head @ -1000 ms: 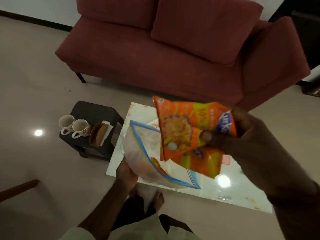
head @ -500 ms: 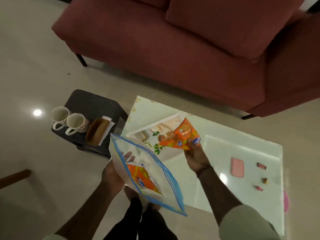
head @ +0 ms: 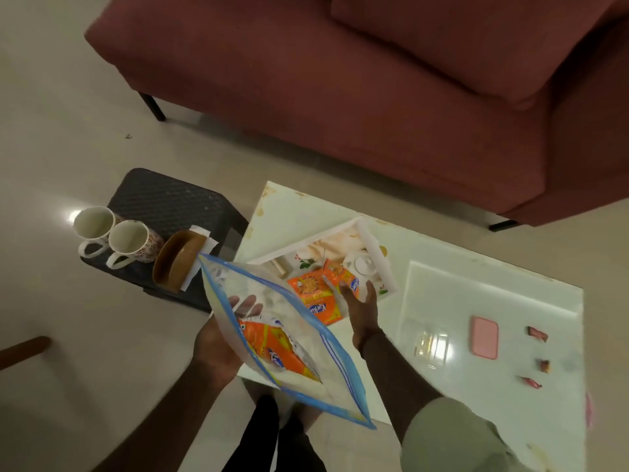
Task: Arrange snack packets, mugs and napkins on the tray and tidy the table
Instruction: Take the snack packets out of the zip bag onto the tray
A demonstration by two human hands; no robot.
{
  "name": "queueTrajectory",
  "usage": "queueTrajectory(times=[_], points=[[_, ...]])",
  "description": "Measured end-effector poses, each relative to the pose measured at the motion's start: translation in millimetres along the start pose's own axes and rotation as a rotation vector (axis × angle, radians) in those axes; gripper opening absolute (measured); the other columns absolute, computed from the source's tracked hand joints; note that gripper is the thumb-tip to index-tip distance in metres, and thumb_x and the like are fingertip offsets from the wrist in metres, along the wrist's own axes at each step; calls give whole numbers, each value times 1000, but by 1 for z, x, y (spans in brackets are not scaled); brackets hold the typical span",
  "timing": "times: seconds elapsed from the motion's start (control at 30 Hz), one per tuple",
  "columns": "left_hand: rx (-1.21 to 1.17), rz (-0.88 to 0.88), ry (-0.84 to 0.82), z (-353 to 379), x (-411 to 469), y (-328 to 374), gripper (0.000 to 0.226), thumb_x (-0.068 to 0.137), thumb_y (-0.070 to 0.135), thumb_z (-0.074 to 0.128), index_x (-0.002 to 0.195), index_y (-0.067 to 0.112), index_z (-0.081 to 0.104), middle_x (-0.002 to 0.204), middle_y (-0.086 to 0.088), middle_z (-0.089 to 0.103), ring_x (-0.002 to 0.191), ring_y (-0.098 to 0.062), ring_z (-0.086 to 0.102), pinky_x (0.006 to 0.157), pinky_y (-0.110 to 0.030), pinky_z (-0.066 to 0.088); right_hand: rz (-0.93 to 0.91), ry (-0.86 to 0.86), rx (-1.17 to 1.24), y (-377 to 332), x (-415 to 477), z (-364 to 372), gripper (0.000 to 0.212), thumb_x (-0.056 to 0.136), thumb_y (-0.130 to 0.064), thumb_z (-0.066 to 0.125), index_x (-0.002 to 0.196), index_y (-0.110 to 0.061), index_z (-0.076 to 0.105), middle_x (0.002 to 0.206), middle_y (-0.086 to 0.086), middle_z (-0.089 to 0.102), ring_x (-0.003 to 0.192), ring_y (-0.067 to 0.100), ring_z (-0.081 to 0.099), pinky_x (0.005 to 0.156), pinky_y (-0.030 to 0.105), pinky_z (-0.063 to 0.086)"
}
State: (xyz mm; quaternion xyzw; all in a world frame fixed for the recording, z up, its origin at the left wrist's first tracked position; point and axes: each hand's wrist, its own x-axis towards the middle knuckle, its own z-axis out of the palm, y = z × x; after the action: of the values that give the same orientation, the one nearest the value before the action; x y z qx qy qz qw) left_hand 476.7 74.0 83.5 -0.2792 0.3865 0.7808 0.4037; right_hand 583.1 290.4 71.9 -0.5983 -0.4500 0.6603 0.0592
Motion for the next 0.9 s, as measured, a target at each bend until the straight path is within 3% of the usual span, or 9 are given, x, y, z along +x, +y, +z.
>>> queueTrajectory(times=[0.1, 0.27, 0.33, 0.43, 0.5, 0.63, 0.73, 0.8, 0.9], points=[[-63, -60, -17, 6, -8, -1, 39, 101, 33, 32, 97, 22, 69, 99, -6, 76, 89, -25, 75, 68, -50, 60, -395, 67, -134, -48, -66, -20, 54, 87, -32, 74, 135, -29, 50, 138, -9, 55, 121, 0, 54, 92, 12, 50], [-7, -87, 3, 32, -31, -11, 31, 97, 40, 47, 96, 21, 72, 106, -7, 76, 95, -29, 73, 70, -51, 58, -1016, 219, -423, -127, -253, -71, 15, 94, -37, 60, 106, -28, 63, 109, -26, 64, 106, -1, 63, 76, 6, 49], [27, -78, -27, 38, -41, -15, 29, 94, 40, 51, 98, 24, 74, 112, -7, 74, 101, -31, 71, 74, -51, 57, -1163, 147, -584, -144, -304, -72, 21, 99, -34, 52, 104, -20, 67, 106, -18, 67, 101, -1, 64, 77, 6, 48], [24, -65, -89, 44, -60, -22, 29, 90, 41, 53, 95, 28, 78, 113, -4, 74, 104, -27, 71, 76, -48, 57, -851, -79, -818, -148, -337, -60, 24, 98, -20, 54, 114, -11, 69, 116, 5, 71, 102, 12, 67, 86, 21, 56], [38, -57, -81, 47, -71, -29, 35, 94, 40, 46, 93, 28, 79, 109, -2, 75, 100, -23, 72, 74, -45, 59, -912, -87, -1123, -141, -348, -53, 37, 77, -15, 77, 114, -14, 71, 108, 3, 75, 92, 17, 72, 75, 27, 58], [162, -60, -17, 61, -91, -41, 31, 92, 38, 50, 100, 22, 76, 106, -3, 74, 101, -25, 70, 86, -44, 57, -711, -203, -1414, -119, -340, -53, 50, 93, -27, 55, 141, -18, 41, 137, 4, 52, 120, 24, 55, 96, 34, 44], [195, -71, -30, 63, -101, -49, 42, 98, 38, 40, 86, 26, 79, 114, -2, 73, 102, -21, 68, 95, -46, 53, -647, -97, -1573, -100, -314, -48, 57, 94, -17, 51, 147, -14, 30, 128, 13, 53, 109, 33, 59, 76, 35, 44], [153, -130, -81, 64, -103, -51, 55, 102, 41, 29, 88, 29, 80, 107, 1, 76, 97, -18, 73, 80, -40, 59, -603, -127, -1614, -91, -300, -47, 47, 95, -13, 48, 142, -13, 38, 121, 12, 61, 107, 32, 62, 76, 36, 45], [56, -186, -22, 65, -102, -50, 46, 102, 41, 32, 107, 21, 73, 115, -6, 71, 104, -25, 69, 80, -42, 56, -628, -180, -1629, -94, -301, -54, 31, 99, -17, 44, 130, -17, 52, 120, 8, 65, 111, 28, 62, 88, 37, 48]])
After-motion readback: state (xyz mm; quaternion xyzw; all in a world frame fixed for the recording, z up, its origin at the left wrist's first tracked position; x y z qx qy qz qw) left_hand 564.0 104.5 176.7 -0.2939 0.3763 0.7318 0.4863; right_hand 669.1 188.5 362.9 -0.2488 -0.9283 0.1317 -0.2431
